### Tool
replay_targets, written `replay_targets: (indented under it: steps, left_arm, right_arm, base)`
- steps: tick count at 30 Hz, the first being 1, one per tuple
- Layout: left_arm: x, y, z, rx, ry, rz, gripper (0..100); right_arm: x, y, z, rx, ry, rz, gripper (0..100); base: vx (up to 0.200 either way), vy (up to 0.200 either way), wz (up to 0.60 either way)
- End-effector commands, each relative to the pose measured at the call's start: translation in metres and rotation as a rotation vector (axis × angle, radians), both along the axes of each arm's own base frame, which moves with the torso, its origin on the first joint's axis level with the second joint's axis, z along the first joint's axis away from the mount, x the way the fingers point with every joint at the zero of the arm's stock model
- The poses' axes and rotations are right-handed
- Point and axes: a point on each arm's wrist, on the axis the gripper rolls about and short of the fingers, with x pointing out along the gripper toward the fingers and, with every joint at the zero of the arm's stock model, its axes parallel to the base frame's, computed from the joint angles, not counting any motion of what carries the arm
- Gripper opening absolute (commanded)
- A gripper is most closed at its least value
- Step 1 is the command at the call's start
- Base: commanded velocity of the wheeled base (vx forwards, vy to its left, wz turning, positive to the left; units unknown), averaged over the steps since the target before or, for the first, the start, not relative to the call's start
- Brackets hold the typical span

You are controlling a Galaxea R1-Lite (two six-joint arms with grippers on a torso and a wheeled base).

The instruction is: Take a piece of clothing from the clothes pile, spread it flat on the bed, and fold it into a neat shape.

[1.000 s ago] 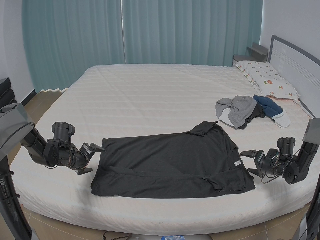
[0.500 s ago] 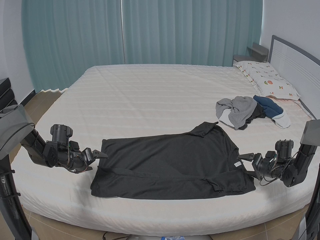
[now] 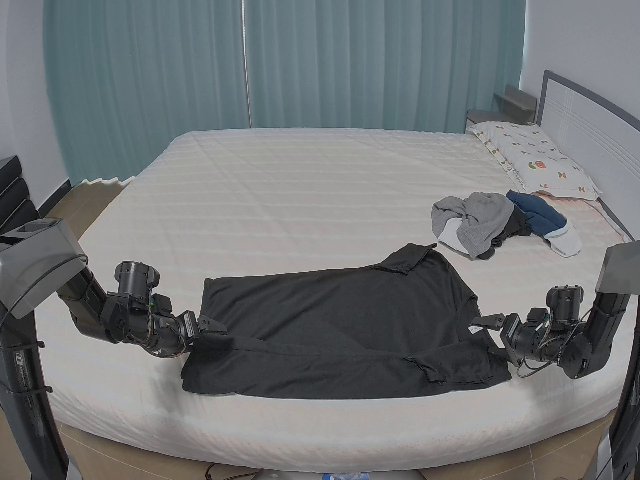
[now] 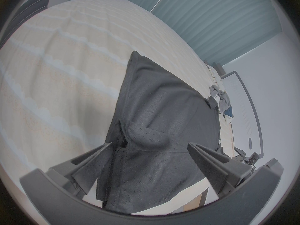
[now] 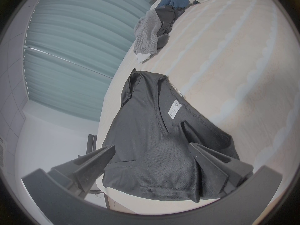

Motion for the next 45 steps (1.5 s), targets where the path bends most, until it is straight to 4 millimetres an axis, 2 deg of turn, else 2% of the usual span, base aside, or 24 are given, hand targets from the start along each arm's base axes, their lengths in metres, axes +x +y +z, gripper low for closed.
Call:
replay_targets:
  steps: [1,14,15,23,28,36,39,43,45]
  left_arm:
    - [0.0,-0.001,-0.004,0.003,0.008,0.001,100]
    - [0.006,-0.008,-0.012,0.042,-0.005,0.026,100]
    - [0.006,-0.009,-0.012,0.048,-0.01,0.028,0]
    - [-0.002,-0.007,-0.016,0.104,-0.028,0.079,0]
    - [-0.005,-0.005,-0.014,0.06,-0.035,0.149,0]
    - [-0.012,-0.004,0.006,-0.058,-0.014,0.257,0]
    - [-0.016,-0.004,0.013,-0.105,0.0,0.298,0]
    - [-0.019,-0.006,0.02,-0.163,0.015,0.29,0]
    - [-0.02,-0.006,0.026,-0.229,0.028,0.277,0]
  right_arm:
    - [0.0,0.001,-0.002,0.0,0.005,0.002,100]
    - [0.0,0.004,-0.002,-0.004,0.003,0.014,100]
    - [0.0,0.004,-0.002,-0.003,0.004,0.013,100]
    - [-0.001,0.004,-0.002,-0.004,0.003,0.014,100]
    - [-0.001,0.004,-0.002,-0.005,0.005,0.013,100]
    - [-0.003,0.004,-0.003,-0.009,0.01,0.008,100]
    - [-0.01,0.003,0.001,-0.003,-0.004,0.002,100]
    - [-0.013,0.001,0.002,0.0,-0.054,-0.007,100]
    - [-0.013,0.002,-0.004,-0.004,-0.078,-0.007,100]
  base:
    - [0.0,0.0,0.0]
    - [0.0,0.0,0.0]
    - [0.0,0.0,0.0]
    - [0.0,0.0,0.0]
    - [0.0,0.0,0.0]
    - [0.0,0.0,0.0]
    - [0.0,0.0,0.0]
    - [0.0,0.0,0.0]
    - [0.0,0.0,0.0]
